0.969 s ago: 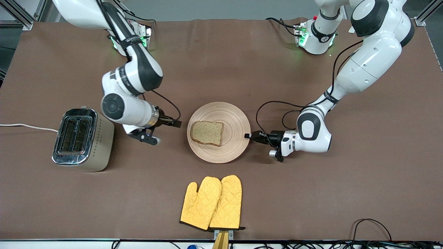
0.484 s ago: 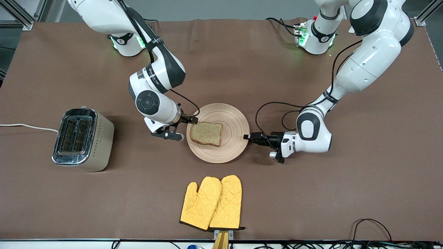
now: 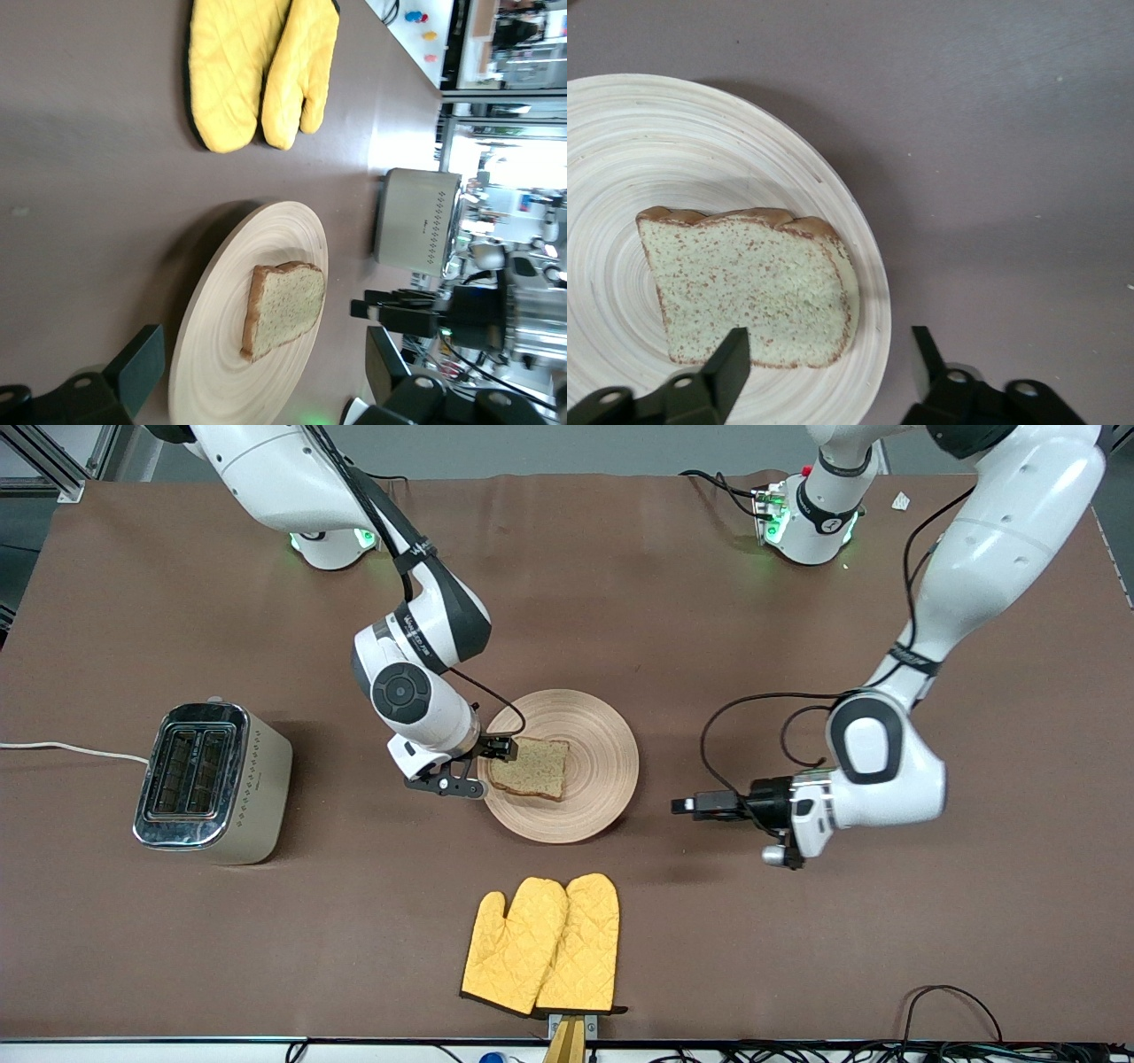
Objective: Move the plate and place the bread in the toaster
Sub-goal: 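Open the left gripper and withdraw it while the right gripper descends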
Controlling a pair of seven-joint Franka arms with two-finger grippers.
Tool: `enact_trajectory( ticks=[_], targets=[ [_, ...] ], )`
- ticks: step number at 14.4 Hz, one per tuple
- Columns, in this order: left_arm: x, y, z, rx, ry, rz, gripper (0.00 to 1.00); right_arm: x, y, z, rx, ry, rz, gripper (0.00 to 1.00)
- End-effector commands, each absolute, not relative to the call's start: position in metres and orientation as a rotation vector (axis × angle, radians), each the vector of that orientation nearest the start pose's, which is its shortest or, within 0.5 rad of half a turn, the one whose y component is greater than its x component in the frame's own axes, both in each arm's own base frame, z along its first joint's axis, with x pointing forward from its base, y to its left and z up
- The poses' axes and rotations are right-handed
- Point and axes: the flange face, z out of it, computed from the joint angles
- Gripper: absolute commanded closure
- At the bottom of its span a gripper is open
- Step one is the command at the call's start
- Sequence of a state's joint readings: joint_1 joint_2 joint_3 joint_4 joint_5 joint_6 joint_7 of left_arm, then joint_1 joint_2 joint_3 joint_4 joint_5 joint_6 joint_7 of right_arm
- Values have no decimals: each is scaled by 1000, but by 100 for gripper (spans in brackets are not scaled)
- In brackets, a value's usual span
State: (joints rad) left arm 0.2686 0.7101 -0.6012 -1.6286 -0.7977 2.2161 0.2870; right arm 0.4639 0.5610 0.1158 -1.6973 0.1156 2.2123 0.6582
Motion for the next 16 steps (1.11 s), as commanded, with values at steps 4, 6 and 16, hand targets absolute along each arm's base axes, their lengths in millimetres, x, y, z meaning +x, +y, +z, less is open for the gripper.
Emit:
enact_trajectory(
  ticks=[4, 6, 16],
  targets=[
    [686, -116, 396, 2408, 44, -132, 0, 565, 369, 247, -3041, 249, 185, 36],
    [681, -101, 435, 2512, 56, -99, 0, 564, 370, 239, -3046, 251, 200, 37],
    [601, -90, 582, 3089, -51, -35, 0, 560, 372, 228, -3052, 246, 211, 53]
  ],
)
